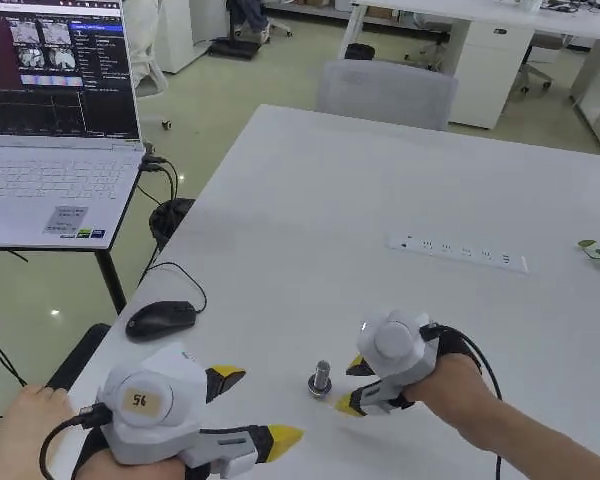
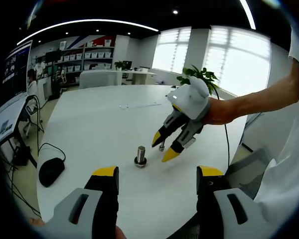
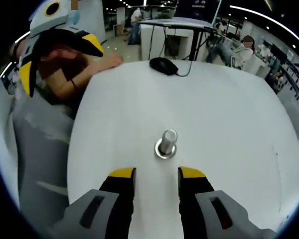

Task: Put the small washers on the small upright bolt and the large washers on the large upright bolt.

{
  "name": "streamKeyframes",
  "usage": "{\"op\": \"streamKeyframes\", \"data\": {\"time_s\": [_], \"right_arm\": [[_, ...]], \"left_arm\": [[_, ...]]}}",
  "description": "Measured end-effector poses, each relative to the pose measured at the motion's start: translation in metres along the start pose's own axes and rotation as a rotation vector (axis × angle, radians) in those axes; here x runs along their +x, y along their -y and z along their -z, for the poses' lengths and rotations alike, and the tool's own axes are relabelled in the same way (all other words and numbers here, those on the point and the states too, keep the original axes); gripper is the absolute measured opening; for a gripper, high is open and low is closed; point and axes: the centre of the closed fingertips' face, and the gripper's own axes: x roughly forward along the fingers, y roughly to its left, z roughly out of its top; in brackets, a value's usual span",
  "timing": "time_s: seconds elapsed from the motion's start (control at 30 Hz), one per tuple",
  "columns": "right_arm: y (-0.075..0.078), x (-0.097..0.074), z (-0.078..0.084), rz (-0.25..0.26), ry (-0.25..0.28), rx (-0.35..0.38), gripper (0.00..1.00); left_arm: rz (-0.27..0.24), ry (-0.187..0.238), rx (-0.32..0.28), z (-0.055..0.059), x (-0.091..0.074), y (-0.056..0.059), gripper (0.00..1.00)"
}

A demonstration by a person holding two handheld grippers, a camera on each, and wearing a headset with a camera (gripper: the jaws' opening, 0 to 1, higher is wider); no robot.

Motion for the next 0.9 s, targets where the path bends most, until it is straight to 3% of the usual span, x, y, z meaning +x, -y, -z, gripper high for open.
{"op": "streamKeyframes", "data": {"time_s": [0.17,0.47,0.7,0.9], "right_arm": [[-0.011,-0.011,0.017,0.013,0.038,0.053,0.38],[-0.028,-0.042,0.052,0.062,0.125,0.23,0.4],[-0.033,-0.061,0.092,0.14,0.139,0.335,0.43],[-0.028,-0.081,0.109,0.228,0.227,0.454,0.48]], "left_arm": [[0.011,-0.01,0.009,-0.001,0.005,0.002,0.63],[0.023,-0.016,0.022,-0.006,0.013,0.003,0.62],[0.04,-0.027,0.031,-0.003,0.019,0.005,0.62],[0.045,-0.043,0.037,0.002,0.021,0.004,0.63]]}}
